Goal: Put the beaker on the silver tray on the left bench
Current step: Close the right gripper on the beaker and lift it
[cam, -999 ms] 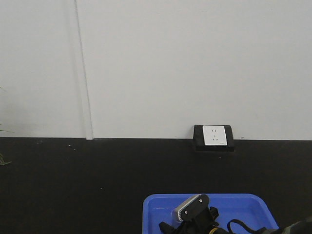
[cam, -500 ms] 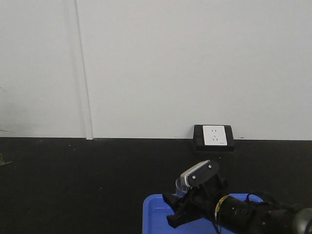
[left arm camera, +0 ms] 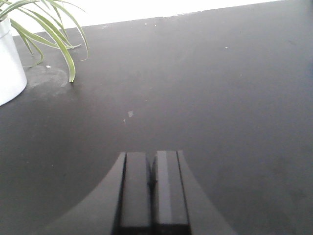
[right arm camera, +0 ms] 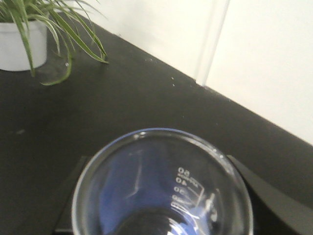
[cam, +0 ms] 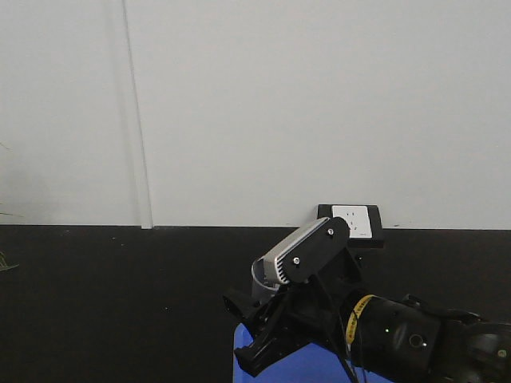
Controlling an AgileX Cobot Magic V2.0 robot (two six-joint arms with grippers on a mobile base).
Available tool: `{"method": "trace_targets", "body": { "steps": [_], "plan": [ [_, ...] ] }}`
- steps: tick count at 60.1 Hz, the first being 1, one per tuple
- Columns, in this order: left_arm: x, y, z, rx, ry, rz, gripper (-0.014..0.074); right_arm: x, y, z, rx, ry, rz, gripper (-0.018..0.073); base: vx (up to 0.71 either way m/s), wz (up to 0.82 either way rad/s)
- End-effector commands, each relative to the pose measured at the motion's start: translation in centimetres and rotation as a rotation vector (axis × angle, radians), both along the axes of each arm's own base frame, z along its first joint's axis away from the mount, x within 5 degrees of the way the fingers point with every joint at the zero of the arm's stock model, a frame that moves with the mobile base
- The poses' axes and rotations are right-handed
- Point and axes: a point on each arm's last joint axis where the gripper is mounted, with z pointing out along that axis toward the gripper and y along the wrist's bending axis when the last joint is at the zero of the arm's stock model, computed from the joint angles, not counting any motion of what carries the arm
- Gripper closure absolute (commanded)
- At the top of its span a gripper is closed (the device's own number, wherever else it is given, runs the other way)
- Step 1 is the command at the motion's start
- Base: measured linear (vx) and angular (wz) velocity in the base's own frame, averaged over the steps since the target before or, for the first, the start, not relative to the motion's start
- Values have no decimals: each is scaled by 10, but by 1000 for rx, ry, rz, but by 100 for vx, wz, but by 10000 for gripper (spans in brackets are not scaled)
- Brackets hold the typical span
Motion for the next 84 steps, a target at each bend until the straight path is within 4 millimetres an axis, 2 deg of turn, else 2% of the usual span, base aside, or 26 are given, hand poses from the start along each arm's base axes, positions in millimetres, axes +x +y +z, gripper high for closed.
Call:
{"method": "trace_targets", "body": {
  "steps": [1,58,84],
  "plan": [
    [2,-1,1,-5,-69,-10,595,-8,-1,30,82,-91,28,573,0,0],
    [2,-1,1,-5,-69,-10,595,-8,-2,31,85,-94,28,571,-1,0],
    [2,-1,1,-5,-69,-10,595,-8,-2,31,84,-95,28,571,-15,1]
  ]
}}
